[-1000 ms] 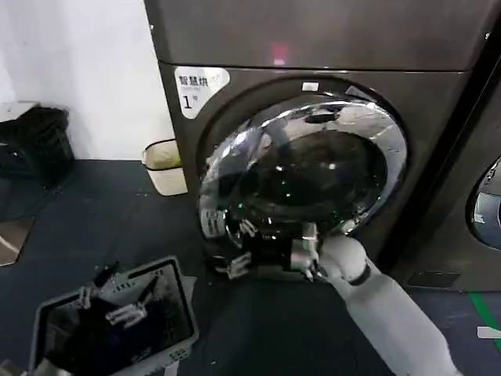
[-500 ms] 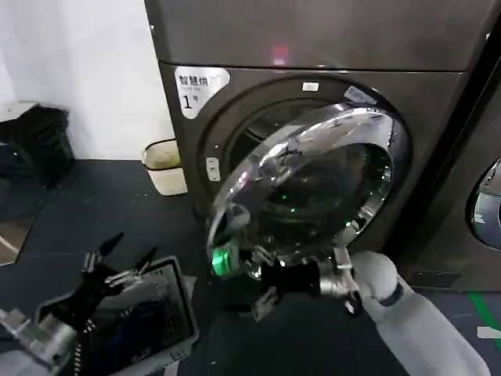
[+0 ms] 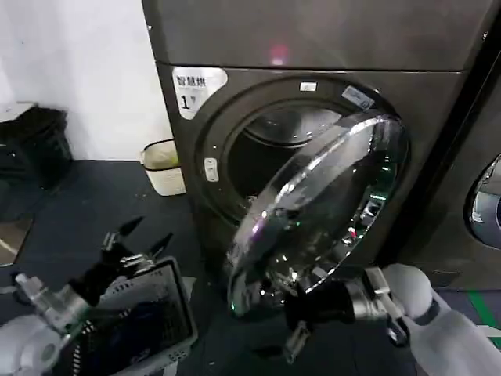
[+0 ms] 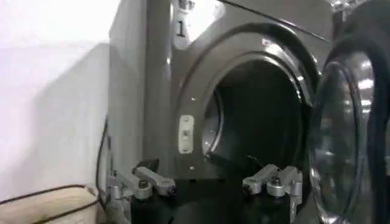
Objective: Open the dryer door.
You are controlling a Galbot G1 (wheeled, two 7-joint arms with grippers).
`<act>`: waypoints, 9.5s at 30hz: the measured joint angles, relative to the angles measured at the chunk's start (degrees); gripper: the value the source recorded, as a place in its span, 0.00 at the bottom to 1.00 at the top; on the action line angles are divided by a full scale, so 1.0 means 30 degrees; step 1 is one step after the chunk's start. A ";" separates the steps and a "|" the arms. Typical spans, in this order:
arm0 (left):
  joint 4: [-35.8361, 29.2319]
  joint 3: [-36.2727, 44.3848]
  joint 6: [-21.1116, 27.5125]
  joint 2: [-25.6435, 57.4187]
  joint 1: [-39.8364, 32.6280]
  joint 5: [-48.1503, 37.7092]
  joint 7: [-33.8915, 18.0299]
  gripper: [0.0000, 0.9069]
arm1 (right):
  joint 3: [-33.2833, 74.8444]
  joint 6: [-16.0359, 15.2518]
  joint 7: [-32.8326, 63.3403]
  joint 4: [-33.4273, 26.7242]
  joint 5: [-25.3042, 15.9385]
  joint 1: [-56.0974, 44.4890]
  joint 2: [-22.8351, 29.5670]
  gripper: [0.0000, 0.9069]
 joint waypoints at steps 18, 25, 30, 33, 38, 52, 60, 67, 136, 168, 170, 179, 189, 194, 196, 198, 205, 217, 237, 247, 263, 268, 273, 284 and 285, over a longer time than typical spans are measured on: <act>0.1514 0.7984 0.0264 0.1932 -0.6431 -0.1468 0.0895 1.00 | 0.6011 0.0468 -0.1716 -0.1080 0.1040 -0.3599 0.0038 1.00; 0.1929 1.1076 0.0770 0.1573 -0.9180 -0.1771 0.2006 1.00 | 0.9978 0.0413 -0.3046 -0.1779 0.1776 -0.5068 0.0136 1.00; 0.2034 1.2751 0.0865 0.1118 -1.0477 -0.1631 0.2257 1.00 | 1.3166 0.0433 -0.2703 -0.2281 0.2008 -0.6209 0.0578 1.00; 0.2087 1.3600 0.0907 0.0944 -1.1054 -0.1549 0.2406 1.00 | 1.4846 0.0464 -0.2747 -0.2631 0.2079 -0.6843 0.0858 1.00; 0.1894 1.4596 0.1117 0.0745 -1.1722 -0.1488 0.2584 1.00 | 1.7849 0.0443 -0.2437 -0.3394 0.2298 -0.7922 0.1568 1.00; 0.0661 1.6587 0.1989 0.0081 -1.2407 -0.1046 0.1989 1.00 | 2.5782 0.1751 0.4464 -0.2198 -0.1219 -1.0873 0.5723 1.00; 0.0235 1.8089 0.1837 -0.0655 -1.2862 -0.0834 0.1799 1.00 | 2.8797 -0.1200 1.1777 -0.0628 -0.1293 -1.1318 0.7958 1.00; 0.0953 2.0509 0.1269 -0.1671 -1.4696 -0.0290 0.1295 1.00 | 3.1586 -0.2934 1.7696 -0.0460 -0.1244 -1.1196 0.8357 1.00; 1.5917 2.6819 -0.2474 -1.5912 -2.2752 0.0352 -0.0149 1.00 | 3.9792 -0.2765 2.0764 -0.3171 -0.5319 -1.1449 0.7259 1.00; 1.3095 2.8040 -0.6627 -1.5912 -2.2357 0.0658 -0.1858 1.00 | 3.9416 -0.2529 2.0653 -0.2598 -0.5466 -1.1362 0.7425 1.00; 1.2897 2.8002 -0.6647 -1.5562 -2.2332 0.0636 -0.1840 1.00 | 3.9337 -0.2531 2.0665 -0.2539 -0.5470 -1.1319 0.7427 1.00; 1.2468 2.7852 -0.6709 -1.3219 -2.2438 0.0575 -0.1799 1.00 | 3.9159 -0.2696 2.0630 -0.2220 -0.5537 -1.1239 0.7395 1.00; 1.0838 2.7735 -0.6565 -1.0683 -2.2829 -0.0176 -0.1928 1.00 | 3.9375 -0.2576 2.0791 -0.2115 -0.5519 -1.1225 0.7213 1.00; 0.9117 2.7721 -0.6479 -0.8313 -2.2911 -0.0483 -0.2002 1.00 | 3.9442 -0.2243 2.0917 -0.2110 -0.5239 -1.0988 0.7193 1.00; 0.8398 2.7730 -0.6394 -0.7347 -2.2860 -0.0472 -0.2152 1.00 | 3.9455 -0.2217 2.1188 -0.2120 -0.5114 -1.0936 0.7192 1.00; 0.7647 2.7742 -0.6354 -0.6379 -2.2712 -0.0430 -0.2301 1.00 | 3.9508 -0.2101 2.1182 -0.2134 -0.5029 -1.0936 0.7190 1.00; 0.5639 2.7824 -0.6212 -0.3255 -2.2429 0.0066 -0.3637 1.00 | 3.9456 -0.2702 2.0987 -0.1700 -0.5823 -1.0916 0.7411 1.00; 0.3208 2.7678 -0.5774 0.3241 -2.2012 0.1305 -0.3646 1.00 | 3.9372 -0.2662 2.1033 -0.1237 -0.6048 -1.0828 0.7514 1.00; -0.0418 2.2048 -0.1728 1.3711 -1.5281 0.3926 -0.2102 1.00 | 3.8960 -0.2741 2.1023 -0.0830 -0.6521 -1.0553 0.7554 1.00; 0.0504 1.8902 0.0251 1.6839 -1.1653 0.6098 -0.0852 1.00 | 3.8961 -0.2677 2.0976 -0.0827 -0.6587 -1.0627 0.7447 1.00; 0.2085 1.4331 0.1402 1.9054 -0.6003 0.9205 0.0663 1.00 | 3.9034 -0.2655 2.0901 -0.1095 -0.6507 -1.0959 0.7406 1.00; 0.1902 1.4257 0.2614 1.9378 -0.5955 0.9358 0.1495 1.00 | 3.9095 -0.2654 2.0587 -0.0962 -0.6477 -1.1003 0.7529 1.00; 0.2036 1.4141 0.2364 1.9504 -0.5930 0.9336 0.1633 1.00 | 3.9179 -0.2684 2.0556 -0.0867 -0.6476 -1.1011 0.7703 1.00; 0.2054 1.4106 0.1766 1.9785 -0.6318 1.0443 0.3077 1.00 | 3.9354 -0.2654 2.0603 -0.0909 -0.6467 -1.1038 0.7867 1.00; 0.2055 1.4106 0.1767 1.9797 -0.6329 1.0499 0.3076 1.00 | 3.9397 -0.2644 2.0605 -0.0930 -0.6461 -1.1061 0.7875 1.00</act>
